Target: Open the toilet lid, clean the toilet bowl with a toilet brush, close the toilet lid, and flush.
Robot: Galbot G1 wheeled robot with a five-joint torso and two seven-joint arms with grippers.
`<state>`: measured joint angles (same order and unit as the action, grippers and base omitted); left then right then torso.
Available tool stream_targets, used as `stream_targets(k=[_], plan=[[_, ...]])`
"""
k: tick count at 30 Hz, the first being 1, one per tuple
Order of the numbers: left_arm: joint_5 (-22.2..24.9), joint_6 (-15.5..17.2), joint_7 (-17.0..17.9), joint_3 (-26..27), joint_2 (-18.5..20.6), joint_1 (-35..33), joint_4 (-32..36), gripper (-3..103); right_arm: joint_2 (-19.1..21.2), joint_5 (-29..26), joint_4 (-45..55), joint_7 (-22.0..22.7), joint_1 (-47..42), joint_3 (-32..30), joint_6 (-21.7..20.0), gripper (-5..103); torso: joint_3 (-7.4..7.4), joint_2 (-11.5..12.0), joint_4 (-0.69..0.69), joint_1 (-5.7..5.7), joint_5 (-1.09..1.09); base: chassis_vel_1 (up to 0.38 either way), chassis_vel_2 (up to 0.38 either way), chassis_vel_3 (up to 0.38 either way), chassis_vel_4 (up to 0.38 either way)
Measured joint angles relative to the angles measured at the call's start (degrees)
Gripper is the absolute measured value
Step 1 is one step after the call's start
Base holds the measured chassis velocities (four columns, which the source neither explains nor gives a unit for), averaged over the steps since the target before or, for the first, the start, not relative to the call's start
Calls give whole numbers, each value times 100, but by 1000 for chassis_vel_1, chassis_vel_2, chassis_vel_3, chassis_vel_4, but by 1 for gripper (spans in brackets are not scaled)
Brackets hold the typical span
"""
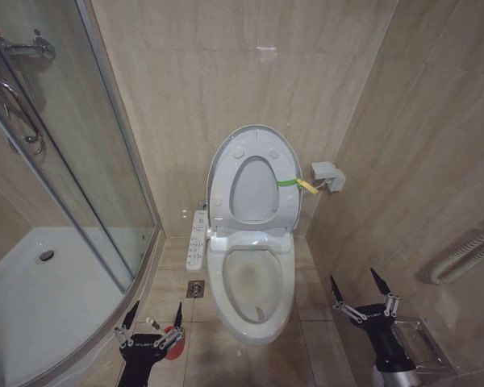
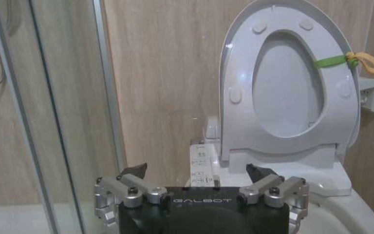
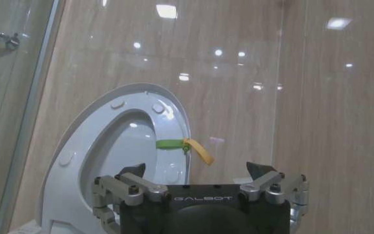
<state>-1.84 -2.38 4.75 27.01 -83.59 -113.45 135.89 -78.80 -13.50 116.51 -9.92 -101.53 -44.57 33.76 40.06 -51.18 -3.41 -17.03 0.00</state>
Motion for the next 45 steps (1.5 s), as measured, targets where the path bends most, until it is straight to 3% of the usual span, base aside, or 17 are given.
stream_targets(k=[45], plan=[[0, 0, 0, 0, 0, 0, 0, 99, 0, -2, 7, -2, 0, 1, -2, 100, 0, 0, 0, 0, 0, 0, 0, 0, 0]])
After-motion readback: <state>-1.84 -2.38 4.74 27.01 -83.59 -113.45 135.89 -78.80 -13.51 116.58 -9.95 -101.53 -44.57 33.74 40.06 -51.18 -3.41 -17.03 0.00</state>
